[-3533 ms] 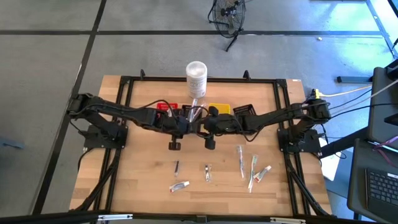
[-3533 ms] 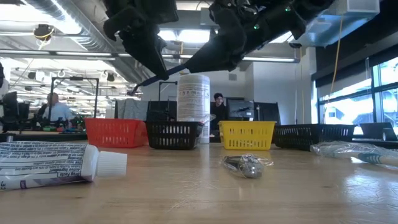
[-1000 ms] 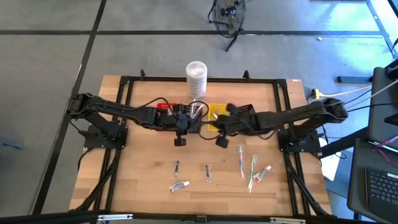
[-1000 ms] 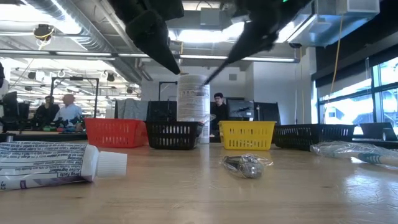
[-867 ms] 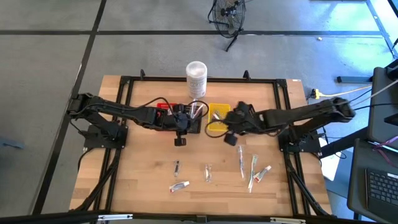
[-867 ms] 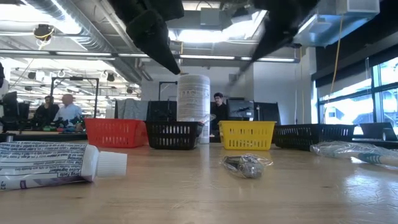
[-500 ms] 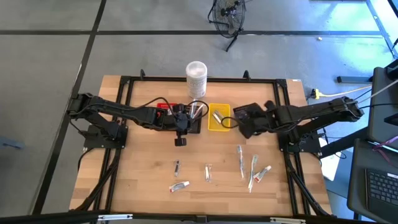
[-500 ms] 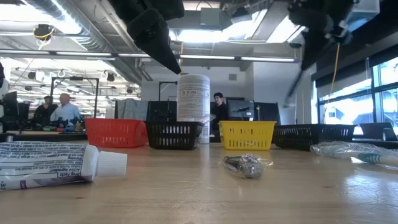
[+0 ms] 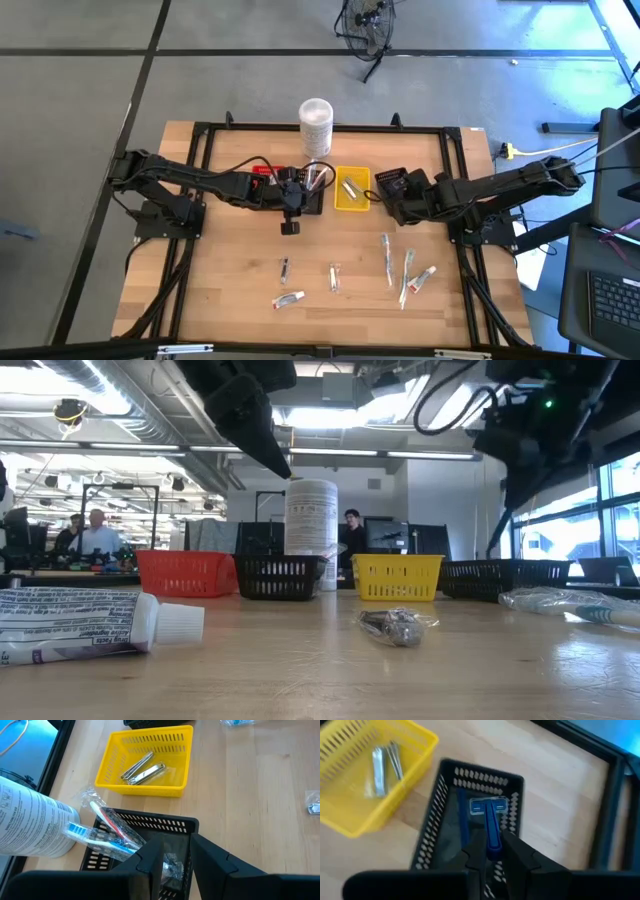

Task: Pick & Place Travel size toiletries
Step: Put the razor into the right black basket, then put the toothpaste into the red basket

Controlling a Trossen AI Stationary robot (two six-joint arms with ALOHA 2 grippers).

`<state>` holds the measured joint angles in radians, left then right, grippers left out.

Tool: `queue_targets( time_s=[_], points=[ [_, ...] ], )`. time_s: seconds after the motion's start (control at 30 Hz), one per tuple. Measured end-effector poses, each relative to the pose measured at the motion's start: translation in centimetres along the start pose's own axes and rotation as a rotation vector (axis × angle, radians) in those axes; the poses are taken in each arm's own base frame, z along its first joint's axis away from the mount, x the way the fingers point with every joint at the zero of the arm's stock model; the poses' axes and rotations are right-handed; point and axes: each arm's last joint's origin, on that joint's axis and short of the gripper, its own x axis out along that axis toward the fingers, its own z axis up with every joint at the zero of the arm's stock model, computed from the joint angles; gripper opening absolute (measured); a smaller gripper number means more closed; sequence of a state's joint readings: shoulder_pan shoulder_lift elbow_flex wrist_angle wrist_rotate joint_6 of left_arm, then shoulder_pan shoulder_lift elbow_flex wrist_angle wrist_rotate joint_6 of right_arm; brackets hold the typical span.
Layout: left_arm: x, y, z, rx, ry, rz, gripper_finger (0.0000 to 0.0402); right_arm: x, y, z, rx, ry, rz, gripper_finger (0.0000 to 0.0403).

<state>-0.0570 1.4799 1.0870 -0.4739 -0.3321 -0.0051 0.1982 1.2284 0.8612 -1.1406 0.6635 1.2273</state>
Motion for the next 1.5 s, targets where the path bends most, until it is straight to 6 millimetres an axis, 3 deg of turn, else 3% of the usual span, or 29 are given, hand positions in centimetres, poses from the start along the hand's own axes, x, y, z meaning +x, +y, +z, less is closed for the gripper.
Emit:
queue_targets(
  time_s=[0.57,0.97,1.23,1.5],
  points=[
    [0.0,0.0,0.1,-0.01,-0.007,0.015,0.0091,5.0,0.3,-3.6,0.095,-0.131,0.055,0.0052],
    [0.0,0.0,0.1,-0.013,-0.007,0.015,0.0091,5.2,0.2,-4.0,0.011,-0.058,0.072,0.0157],
    [0.0,0.0,0.1,-0.013,-0.007,0.014,0.0092,2.4,2.0,-1.2,-0.088,-0.07,0.187,0.0199],
    [-0.1,-0.5,0.0,-0.03,0.001,-0.077,0.0093,-1.1,3.5,1.9,-0.149,-0.05,0.371,0.0187]
  ],
)
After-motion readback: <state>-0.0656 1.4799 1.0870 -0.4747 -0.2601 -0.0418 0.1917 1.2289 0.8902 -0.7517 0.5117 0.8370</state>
